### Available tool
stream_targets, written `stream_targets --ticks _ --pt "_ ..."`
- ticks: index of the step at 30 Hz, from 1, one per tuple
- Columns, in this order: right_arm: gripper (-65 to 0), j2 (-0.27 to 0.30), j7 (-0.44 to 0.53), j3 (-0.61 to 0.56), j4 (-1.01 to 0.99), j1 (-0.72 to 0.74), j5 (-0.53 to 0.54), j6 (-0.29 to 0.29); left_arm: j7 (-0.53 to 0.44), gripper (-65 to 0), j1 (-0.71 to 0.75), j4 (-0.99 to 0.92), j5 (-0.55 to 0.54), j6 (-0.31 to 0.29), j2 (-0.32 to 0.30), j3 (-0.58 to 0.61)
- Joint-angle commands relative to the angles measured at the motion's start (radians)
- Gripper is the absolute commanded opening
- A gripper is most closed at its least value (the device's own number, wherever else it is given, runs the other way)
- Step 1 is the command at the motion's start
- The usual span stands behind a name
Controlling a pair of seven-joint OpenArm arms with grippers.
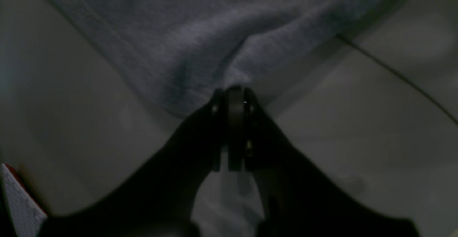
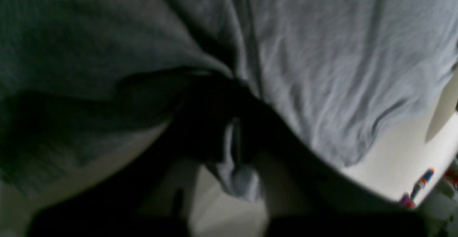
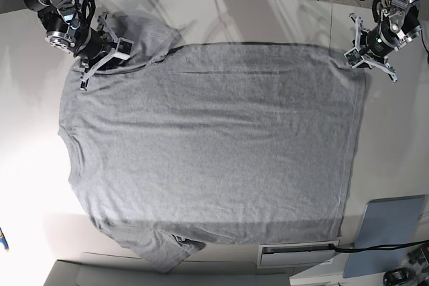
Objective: Fold the T-shirt properly
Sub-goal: 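Lift the shoulder edge with both grippers and fold it over the body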
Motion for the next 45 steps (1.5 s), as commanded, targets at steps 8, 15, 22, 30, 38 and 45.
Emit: stream_targets --ticks 8,15,22,30,38,45 --pt "-65.0 0.043 -0.200 0.001 0.068 -0.016 0.058 0.027 0.044 -65.0 0.037 0.006 -0.050 -0.027 -0.020 0.004" --pt "-65.0 0.132 -0.290 0.037 0.167 -0.112 0.090 -0.020 0.055 -65.0 0.168 0.153 -0.110 -0.032 -0.047 -0.057" --pt "-65.0 0.136 -0.314 0.133 0.269 -0.280 0.090 -0.050 0.211 -65.0 0.296 0.335 -0.248 -0.031 -0.042 -0.200" --pt "-65.0 0.136 -0.367 0.150 0.393 -0.417 0.089 -0.088 0.211 -65.0 0.415 0.358 -0.227 -0.031 -0.042 -0.283" --pt "-65.0 0.136 -0.381 0.150 0.439 -0.532 0.063 -0.146 0.211 -65.0 0.530 0.427 -0.124 -0.030 -0.042 -0.283" --pt "-65.0 0.137 -0.343 0.150 0.441 -0.551 -0.070 -0.273 0.208 -65.0 0.540 0.438 -0.112 0.084 -0.042 -0.283"
